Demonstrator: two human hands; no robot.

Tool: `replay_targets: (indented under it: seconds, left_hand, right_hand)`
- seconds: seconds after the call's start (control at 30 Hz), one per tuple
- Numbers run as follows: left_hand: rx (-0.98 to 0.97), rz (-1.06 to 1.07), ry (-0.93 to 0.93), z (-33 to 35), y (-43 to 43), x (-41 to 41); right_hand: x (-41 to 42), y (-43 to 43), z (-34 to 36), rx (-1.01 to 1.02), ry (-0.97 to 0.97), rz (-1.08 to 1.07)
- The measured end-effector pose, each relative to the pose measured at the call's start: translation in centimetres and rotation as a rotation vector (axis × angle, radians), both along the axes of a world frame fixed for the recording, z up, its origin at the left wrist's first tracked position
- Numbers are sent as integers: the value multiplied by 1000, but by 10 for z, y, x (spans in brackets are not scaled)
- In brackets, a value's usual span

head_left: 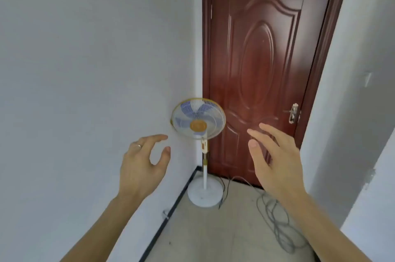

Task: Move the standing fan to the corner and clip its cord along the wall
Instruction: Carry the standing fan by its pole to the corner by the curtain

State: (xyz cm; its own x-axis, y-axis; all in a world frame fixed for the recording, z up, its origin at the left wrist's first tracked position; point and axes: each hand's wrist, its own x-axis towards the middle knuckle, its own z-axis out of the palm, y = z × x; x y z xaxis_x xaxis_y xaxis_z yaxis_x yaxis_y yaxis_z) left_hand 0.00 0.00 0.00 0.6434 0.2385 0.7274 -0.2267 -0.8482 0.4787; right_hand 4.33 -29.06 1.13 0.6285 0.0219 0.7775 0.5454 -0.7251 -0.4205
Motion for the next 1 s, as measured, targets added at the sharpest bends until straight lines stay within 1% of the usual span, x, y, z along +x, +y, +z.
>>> replay_targets:
  seconds: [0.07, 0.17, 0.3, 0.47, 0.53, 0.67, 0.83, 1.0]
  left_hand:
    - [-82, 10, 102, -36, -12, 0]
    - [-168, 26, 358, -110, -33, -11]
    - [-222, 36, 515, -179, -62, -22]
    - [-251, 27, 700, -228, -86, -27]
    - [-255, 24, 749, -240, -87, -17]
    - [-244, 11, 789, -253, -86, 26]
    - [-256, -30, 764, -257, -84, 125]
    - [-242, -83, 753, -253, -81, 215]
  right_hand:
    - [-3, -9, -28, 46, 56, 32]
    - [-10, -31, -94, 22, 262, 30]
    - [-18, -60, -166, -16, 475, 43]
    - [-20, -83, -223, -4, 681, 26]
    - [-8, -85, -233, -7, 725, 12]
    - [32, -79, -240, -58, 751, 10]
    - [118, -65, -235, -94, 724, 19]
    - [202, -53, -225, -114, 772, -6]
